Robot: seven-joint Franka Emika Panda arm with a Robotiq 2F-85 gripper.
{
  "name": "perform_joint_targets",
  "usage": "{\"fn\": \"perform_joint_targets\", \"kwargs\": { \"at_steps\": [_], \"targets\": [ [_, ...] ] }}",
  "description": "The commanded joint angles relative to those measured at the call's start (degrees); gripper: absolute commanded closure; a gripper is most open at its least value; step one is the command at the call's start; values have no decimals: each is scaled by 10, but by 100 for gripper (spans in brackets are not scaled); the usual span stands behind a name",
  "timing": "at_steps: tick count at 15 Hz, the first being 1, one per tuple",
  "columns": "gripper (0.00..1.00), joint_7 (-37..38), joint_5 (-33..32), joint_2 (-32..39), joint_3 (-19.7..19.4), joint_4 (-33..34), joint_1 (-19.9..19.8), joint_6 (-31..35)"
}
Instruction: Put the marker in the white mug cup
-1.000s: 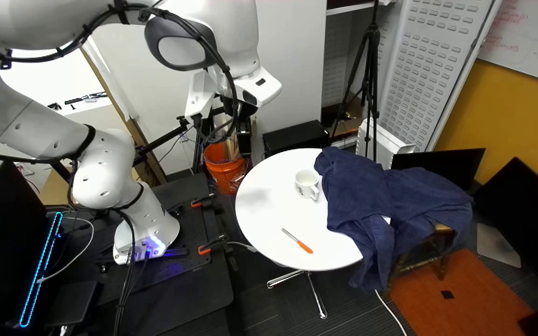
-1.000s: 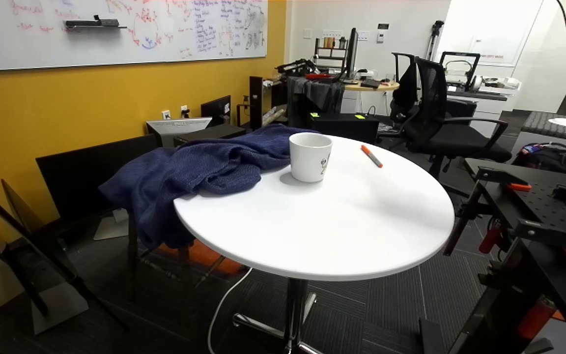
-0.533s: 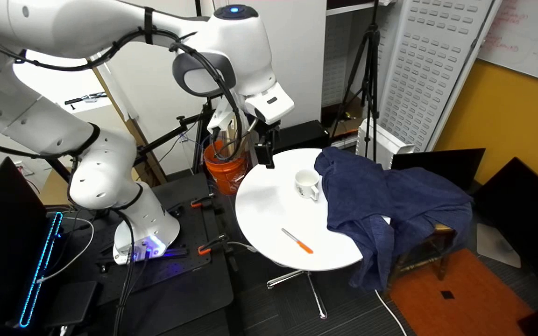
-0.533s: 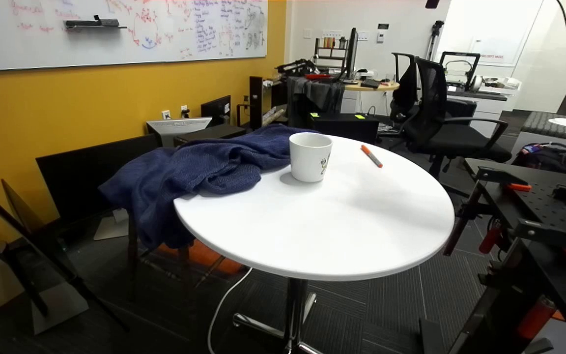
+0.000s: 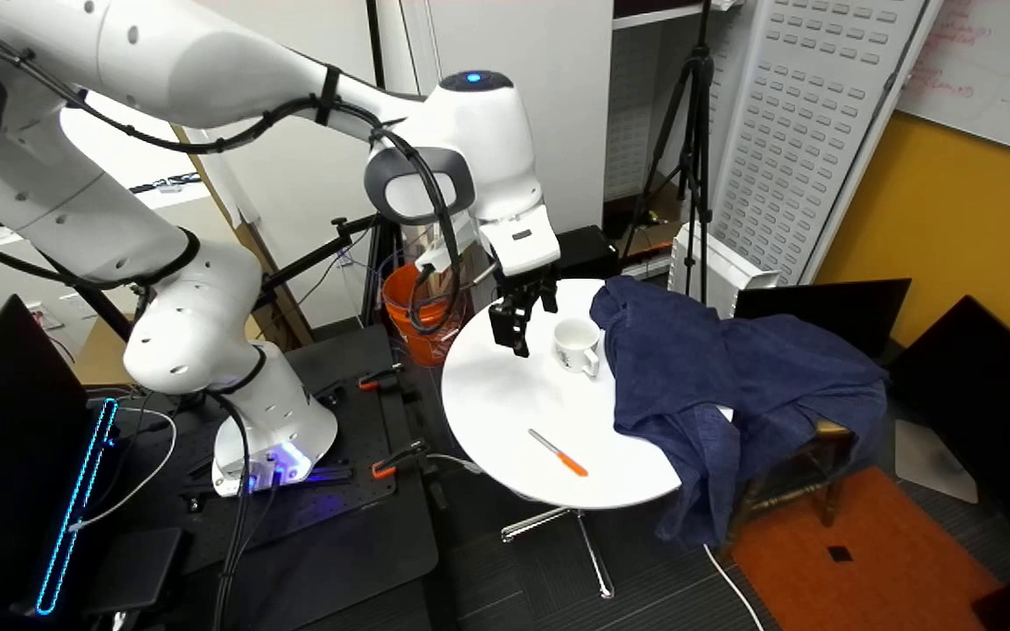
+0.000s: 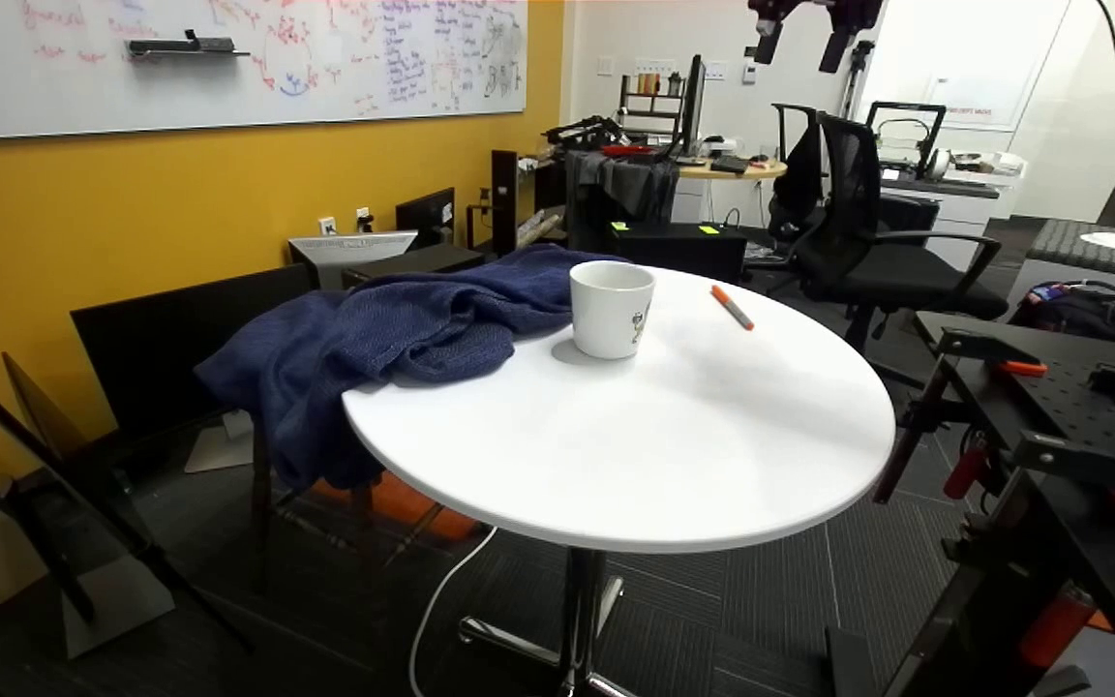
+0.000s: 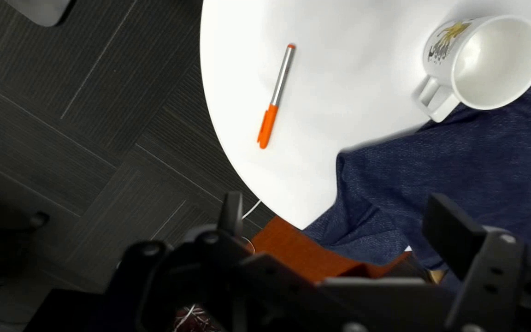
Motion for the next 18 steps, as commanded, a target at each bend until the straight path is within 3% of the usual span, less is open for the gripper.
{"fn": "perform_joint_targets", "kwargs": {
  "at_steps": [1, 8, 18],
  "targets": [
    [0, 27, -9, 65, -5, 23, -12, 21],
    [0, 21, -9, 169, -39, 50, -4, 113],
    [0, 30, -11, 167, -49, 30, 7, 126]
  ]
}}
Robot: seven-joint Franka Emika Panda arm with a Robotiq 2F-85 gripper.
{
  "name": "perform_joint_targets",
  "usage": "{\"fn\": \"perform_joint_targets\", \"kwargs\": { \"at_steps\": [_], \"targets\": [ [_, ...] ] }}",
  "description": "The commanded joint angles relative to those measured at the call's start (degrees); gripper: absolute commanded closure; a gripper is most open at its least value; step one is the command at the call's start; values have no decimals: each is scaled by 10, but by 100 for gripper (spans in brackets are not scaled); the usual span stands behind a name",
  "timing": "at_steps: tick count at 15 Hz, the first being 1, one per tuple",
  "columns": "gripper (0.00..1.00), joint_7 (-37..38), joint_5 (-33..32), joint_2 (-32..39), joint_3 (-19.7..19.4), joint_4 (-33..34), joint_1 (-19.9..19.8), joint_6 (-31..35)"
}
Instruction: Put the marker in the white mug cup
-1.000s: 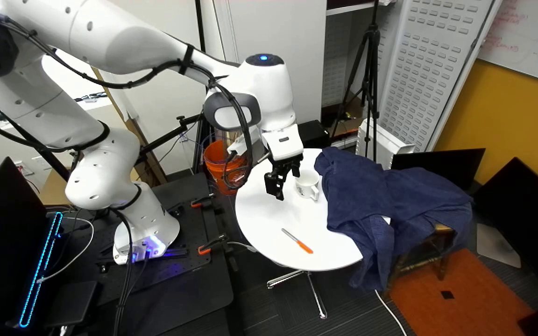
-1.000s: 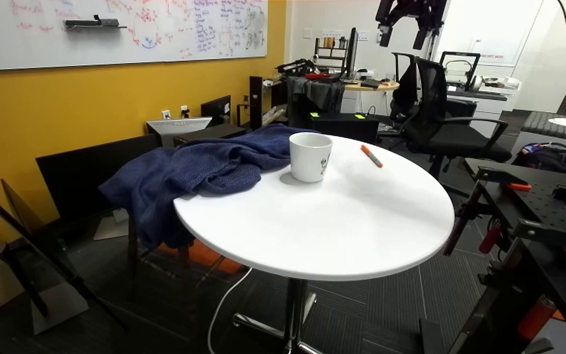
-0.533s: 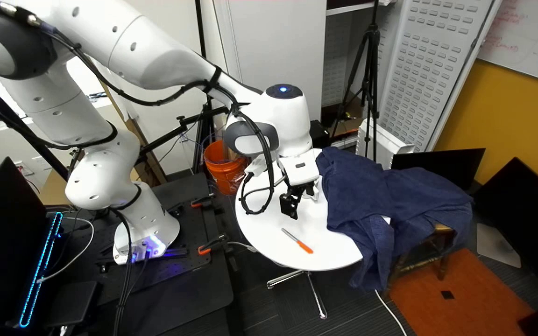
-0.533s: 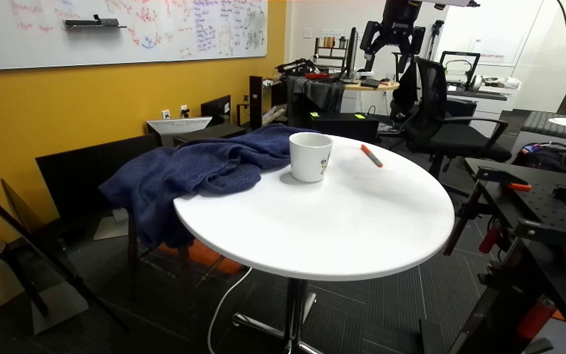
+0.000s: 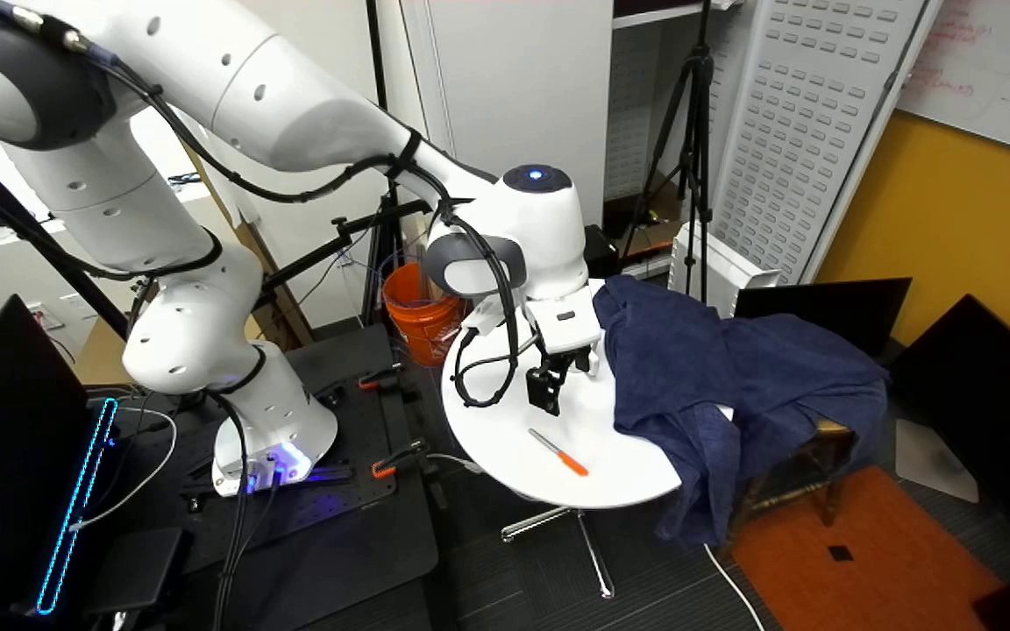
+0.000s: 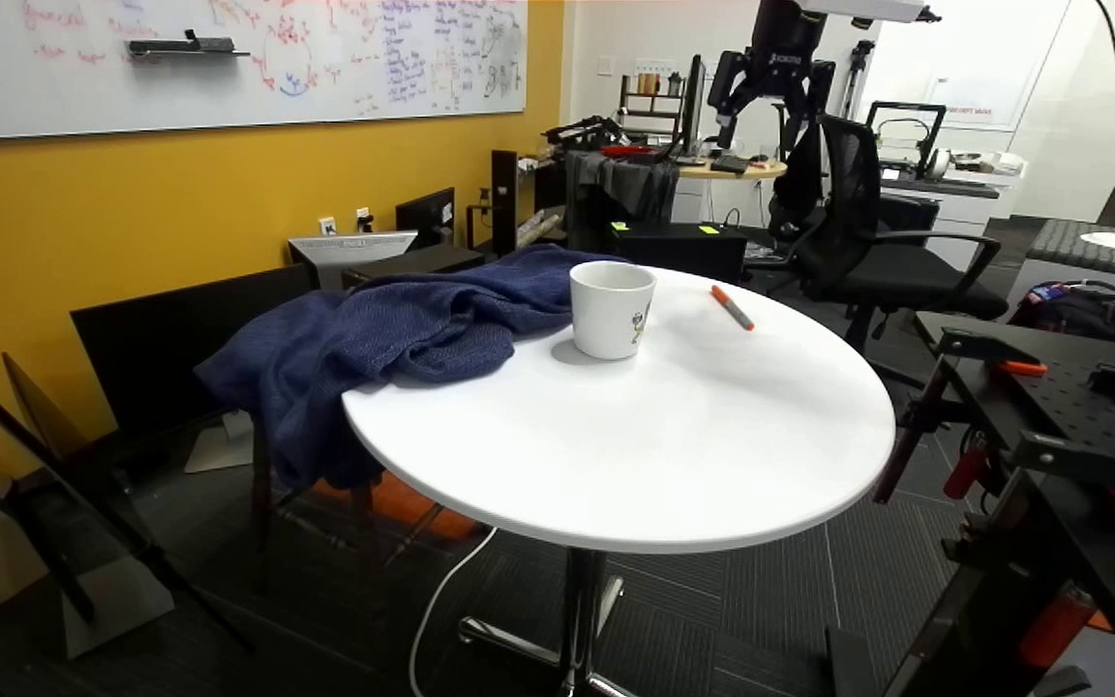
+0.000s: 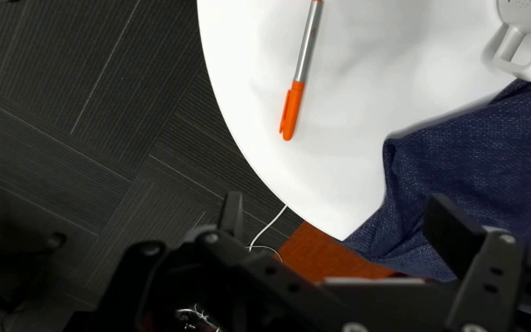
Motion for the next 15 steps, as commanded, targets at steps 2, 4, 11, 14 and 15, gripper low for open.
{"fn": "perform_joint_targets", "kwargs": {
  "at_steps": [2, 4, 11, 14, 15],
  "targets": [
    [0, 34, -14, 19, -8, -7, 16, 35],
    [0, 38, -6, 36, -8, -9, 22, 60],
    [0, 61, 8, 115, -19, -6, 57, 122],
    [0, 72, 19, 147, -32, 0, 71, 120],
    [0, 76, 26, 157, -35, 2, 75, 120]
  ]
}}
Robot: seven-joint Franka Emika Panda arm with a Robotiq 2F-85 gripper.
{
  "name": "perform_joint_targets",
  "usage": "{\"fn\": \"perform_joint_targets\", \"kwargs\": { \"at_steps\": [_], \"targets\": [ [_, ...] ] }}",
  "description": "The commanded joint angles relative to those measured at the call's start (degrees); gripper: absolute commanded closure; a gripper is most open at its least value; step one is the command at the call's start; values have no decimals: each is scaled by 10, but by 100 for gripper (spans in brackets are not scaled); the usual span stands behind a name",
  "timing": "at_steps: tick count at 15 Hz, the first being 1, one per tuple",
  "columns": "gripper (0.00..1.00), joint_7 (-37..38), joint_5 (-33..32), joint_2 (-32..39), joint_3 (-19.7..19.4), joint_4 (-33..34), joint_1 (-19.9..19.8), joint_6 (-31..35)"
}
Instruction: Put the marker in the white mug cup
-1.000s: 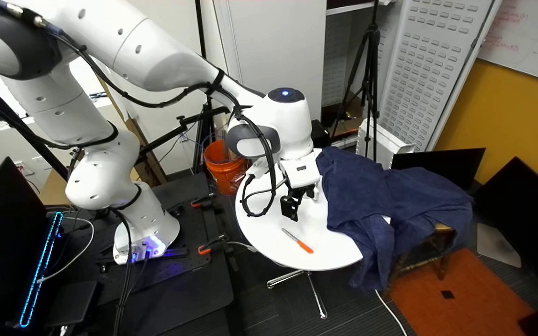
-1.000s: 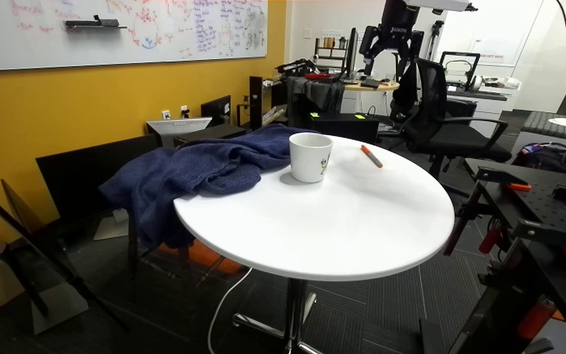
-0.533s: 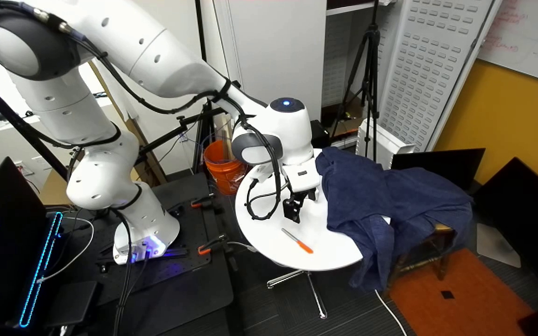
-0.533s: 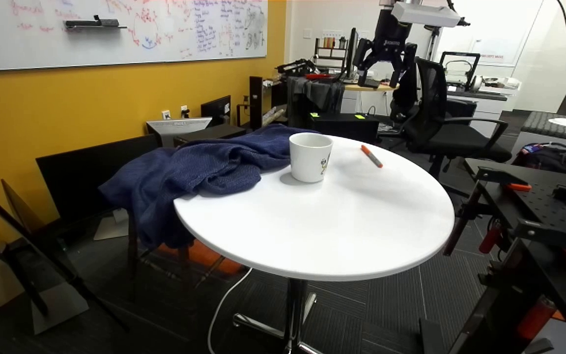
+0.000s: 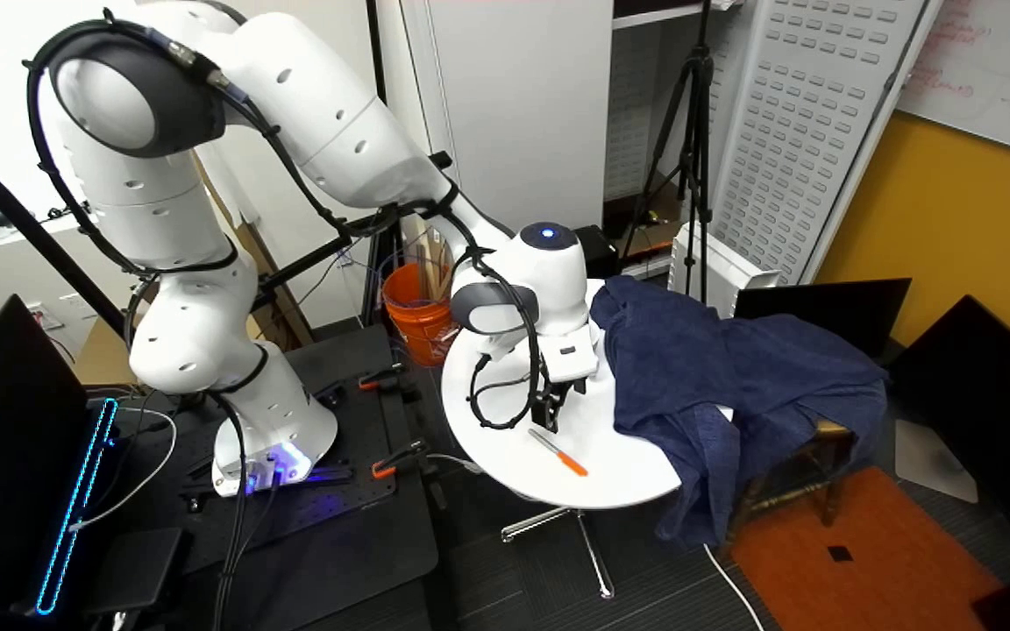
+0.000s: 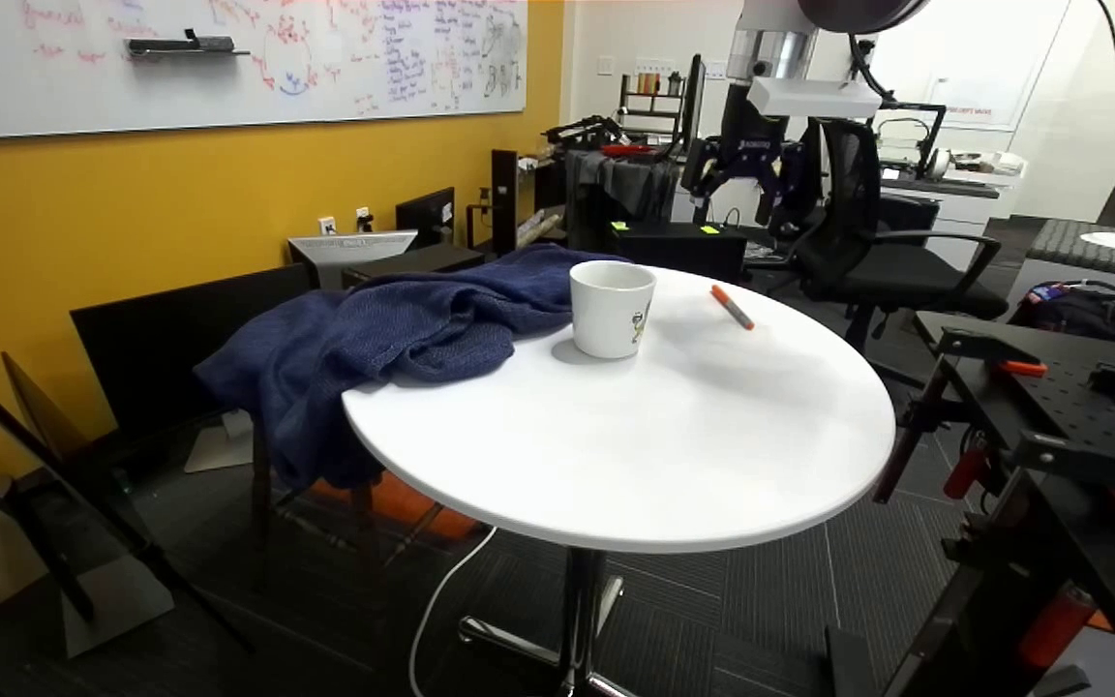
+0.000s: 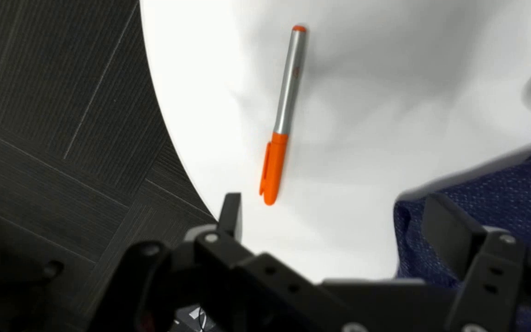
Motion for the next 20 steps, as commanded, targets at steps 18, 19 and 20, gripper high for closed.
{"fn": "perform_joint_targets", "kwargs": {
  "at_steps": [18, 19, 20],
  "targets": [
    [0, 54, 142, 188, -44, 87, 50, 39],
    [0, 56, 144, 190, -47, 88, 52, 40],
    [0, 56, 147, 190, -49, 88, 55, 41]
  ]
}}
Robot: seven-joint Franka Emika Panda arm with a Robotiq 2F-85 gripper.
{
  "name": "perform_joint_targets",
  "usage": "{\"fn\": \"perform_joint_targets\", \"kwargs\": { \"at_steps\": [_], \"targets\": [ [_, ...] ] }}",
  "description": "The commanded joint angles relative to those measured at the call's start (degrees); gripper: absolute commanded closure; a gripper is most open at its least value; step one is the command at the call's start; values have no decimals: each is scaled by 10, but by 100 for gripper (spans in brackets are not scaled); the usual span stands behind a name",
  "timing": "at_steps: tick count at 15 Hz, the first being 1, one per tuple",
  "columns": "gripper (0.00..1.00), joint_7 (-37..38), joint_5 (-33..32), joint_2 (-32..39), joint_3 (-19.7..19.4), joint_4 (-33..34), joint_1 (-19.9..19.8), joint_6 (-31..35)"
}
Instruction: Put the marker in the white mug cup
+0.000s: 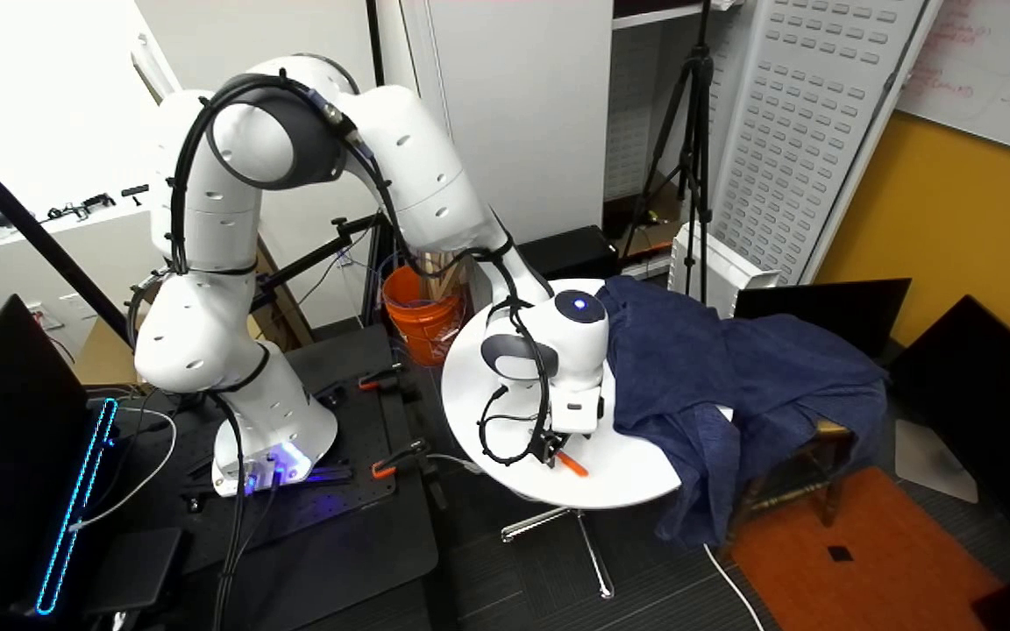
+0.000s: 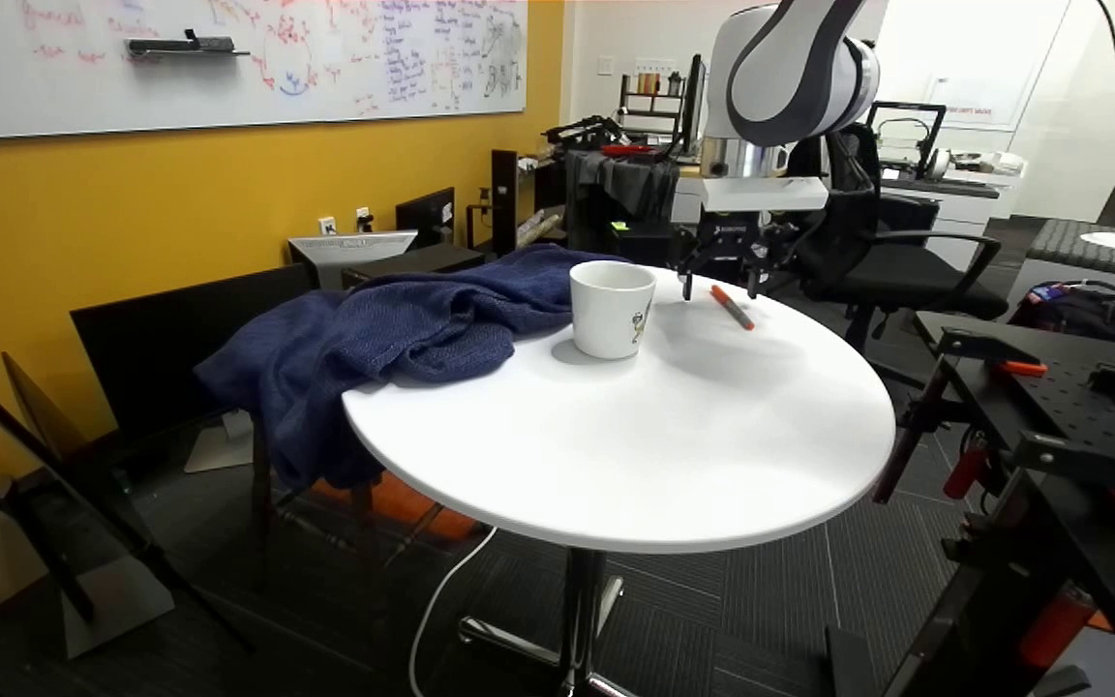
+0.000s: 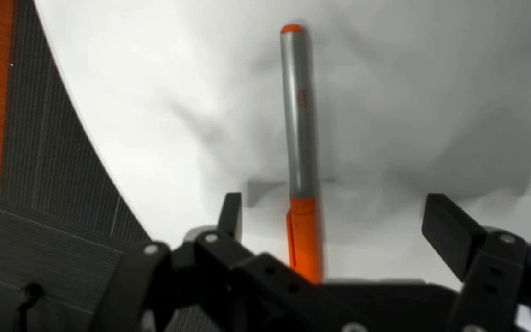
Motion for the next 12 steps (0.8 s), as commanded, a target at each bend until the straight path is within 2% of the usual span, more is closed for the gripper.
{"fn": "perform_joint_targets", "kwargs": {
  "at_steps": [1, 2, 3, 4, 6, 7, 12],
  "targets": [
    [0, 20, 16, 8, -17, 6, 20, 12],
    [0, 21, 18, 8, -18, 5, 22, 13],
    [6, 21, 19, 8, -19, 5, 23, 13],
    [26, 23, 19, 8, -20, 4, 24, 14],
    [31, 30, 18, 7, -21, 4, 25, 14],
    [37, 31, 18, 8, -21, 4, 25, 14],
    [78, 39, 17, 7, -24, 5, 30, 19]
  ]
}}
